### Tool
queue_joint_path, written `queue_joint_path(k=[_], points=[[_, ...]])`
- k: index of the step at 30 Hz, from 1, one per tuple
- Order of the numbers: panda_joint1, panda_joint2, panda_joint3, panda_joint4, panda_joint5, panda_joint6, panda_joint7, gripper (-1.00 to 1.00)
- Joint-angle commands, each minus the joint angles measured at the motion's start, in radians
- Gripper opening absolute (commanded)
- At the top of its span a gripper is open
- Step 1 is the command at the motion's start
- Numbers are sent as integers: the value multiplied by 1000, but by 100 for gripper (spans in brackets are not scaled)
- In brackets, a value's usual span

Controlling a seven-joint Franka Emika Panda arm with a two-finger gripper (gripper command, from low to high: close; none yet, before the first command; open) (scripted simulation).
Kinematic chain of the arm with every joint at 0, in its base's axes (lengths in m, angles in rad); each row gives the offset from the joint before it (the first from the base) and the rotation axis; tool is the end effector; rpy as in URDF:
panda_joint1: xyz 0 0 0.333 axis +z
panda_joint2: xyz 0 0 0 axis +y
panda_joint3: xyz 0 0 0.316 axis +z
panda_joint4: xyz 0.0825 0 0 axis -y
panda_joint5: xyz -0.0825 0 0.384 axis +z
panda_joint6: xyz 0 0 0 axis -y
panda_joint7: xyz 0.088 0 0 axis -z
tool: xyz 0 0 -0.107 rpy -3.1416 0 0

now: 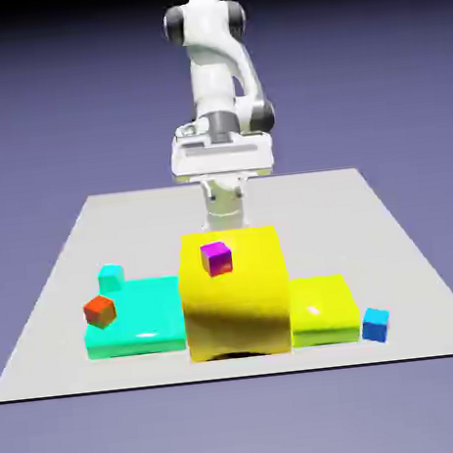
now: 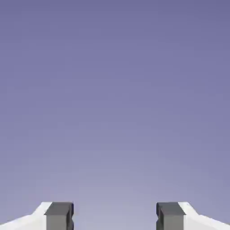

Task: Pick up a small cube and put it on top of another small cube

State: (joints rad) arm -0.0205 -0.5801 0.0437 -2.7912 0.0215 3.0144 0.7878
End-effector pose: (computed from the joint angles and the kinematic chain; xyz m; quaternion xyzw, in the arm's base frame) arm 0.3911 0.0079 0.4681 -0.8510 0.3507 -0.3618 0.1477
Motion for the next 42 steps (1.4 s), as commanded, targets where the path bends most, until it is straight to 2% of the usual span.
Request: queue_joint_path(k=[1, 42], points=[[-27, -8, 36, 16, 18, -19, 39, 0], [-1131, -350, 1522, 654, 750, -786, 1629, 0]])
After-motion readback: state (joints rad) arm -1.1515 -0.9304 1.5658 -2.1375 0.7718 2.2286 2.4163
